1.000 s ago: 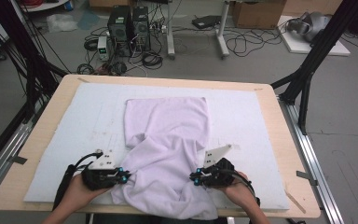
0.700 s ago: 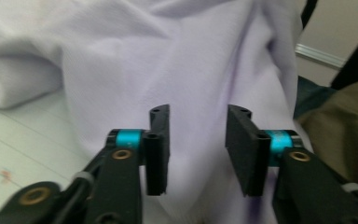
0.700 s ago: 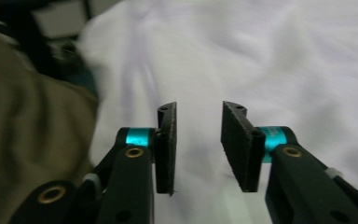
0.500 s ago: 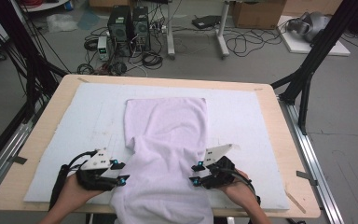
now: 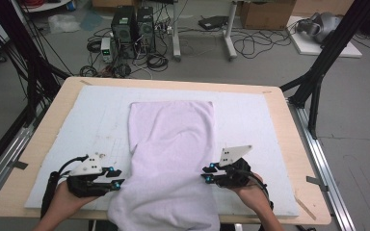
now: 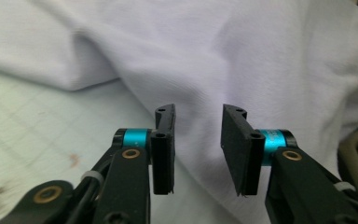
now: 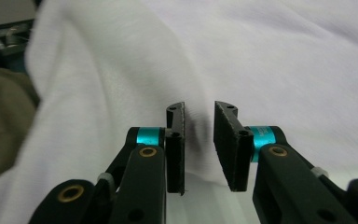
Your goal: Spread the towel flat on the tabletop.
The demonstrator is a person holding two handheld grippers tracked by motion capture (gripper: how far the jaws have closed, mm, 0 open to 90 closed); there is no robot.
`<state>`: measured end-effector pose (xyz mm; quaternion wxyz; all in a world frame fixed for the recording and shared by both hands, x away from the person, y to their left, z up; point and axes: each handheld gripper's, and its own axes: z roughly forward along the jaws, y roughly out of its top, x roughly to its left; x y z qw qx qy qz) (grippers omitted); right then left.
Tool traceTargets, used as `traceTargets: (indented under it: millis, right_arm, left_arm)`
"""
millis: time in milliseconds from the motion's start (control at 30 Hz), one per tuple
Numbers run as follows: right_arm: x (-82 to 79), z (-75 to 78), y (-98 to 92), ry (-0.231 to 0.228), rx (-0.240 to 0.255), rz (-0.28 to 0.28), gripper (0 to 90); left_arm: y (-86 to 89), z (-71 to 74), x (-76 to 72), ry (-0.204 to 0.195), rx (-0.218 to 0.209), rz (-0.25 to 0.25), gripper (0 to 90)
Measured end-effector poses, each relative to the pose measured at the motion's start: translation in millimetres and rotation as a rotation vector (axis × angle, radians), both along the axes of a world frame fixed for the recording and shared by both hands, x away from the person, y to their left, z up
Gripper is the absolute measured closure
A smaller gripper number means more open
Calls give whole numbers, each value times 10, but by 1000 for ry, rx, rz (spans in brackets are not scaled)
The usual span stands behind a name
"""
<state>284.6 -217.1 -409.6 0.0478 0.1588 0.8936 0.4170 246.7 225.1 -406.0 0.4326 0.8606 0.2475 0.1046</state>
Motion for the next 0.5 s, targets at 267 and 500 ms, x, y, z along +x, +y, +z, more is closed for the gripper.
traceTargets:
  millis: [267,500]
  right_arm:
    - [202,-91,-59,-4,-17,-75,719]
    - [320,-254,163,7,-107,-42,628]
  left_arm:
    - [-175,-215,362,21,15,33,787]
    - [-579,-308,572,52,29,-2,646]
